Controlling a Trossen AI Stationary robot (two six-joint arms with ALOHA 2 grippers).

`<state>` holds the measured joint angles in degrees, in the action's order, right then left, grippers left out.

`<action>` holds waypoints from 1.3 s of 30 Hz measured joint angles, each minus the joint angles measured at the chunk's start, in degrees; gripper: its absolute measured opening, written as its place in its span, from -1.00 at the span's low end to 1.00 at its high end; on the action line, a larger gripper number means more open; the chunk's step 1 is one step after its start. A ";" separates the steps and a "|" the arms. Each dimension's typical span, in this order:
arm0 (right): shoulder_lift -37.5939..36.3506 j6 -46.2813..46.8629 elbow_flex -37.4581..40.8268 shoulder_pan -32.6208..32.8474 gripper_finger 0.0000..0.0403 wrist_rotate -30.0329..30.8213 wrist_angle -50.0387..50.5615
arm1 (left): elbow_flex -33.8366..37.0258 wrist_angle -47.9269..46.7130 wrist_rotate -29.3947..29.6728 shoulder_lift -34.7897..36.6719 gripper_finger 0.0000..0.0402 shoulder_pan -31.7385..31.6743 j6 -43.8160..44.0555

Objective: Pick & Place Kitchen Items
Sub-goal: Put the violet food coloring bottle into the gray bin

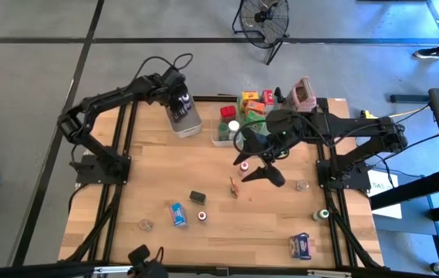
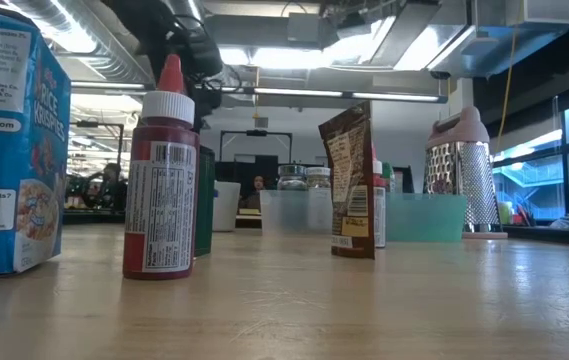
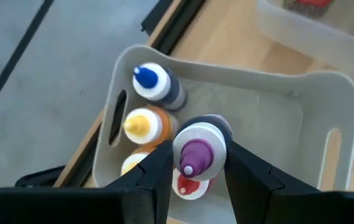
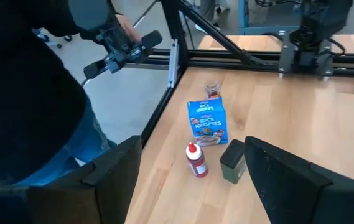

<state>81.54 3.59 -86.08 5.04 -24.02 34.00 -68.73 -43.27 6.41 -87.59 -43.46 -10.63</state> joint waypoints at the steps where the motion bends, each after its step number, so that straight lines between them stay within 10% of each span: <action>1: 0.00 -0.01 0.00 0.00 0.42 0.58 0.02 | 0.00 -0.29 0.02 -0.39 -0.42 -0.01 0.01; 39: 0.02 0.04 0.00 0.32 0.42 1.47 -0.01 | 0.04 -1.44 3.26 -7.45 -0.39 -0.02 0.87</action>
<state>81.56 3.63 -86.08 5.36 -22.55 34.00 -68.69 -44.71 9.67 -95.04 -43.48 -9.76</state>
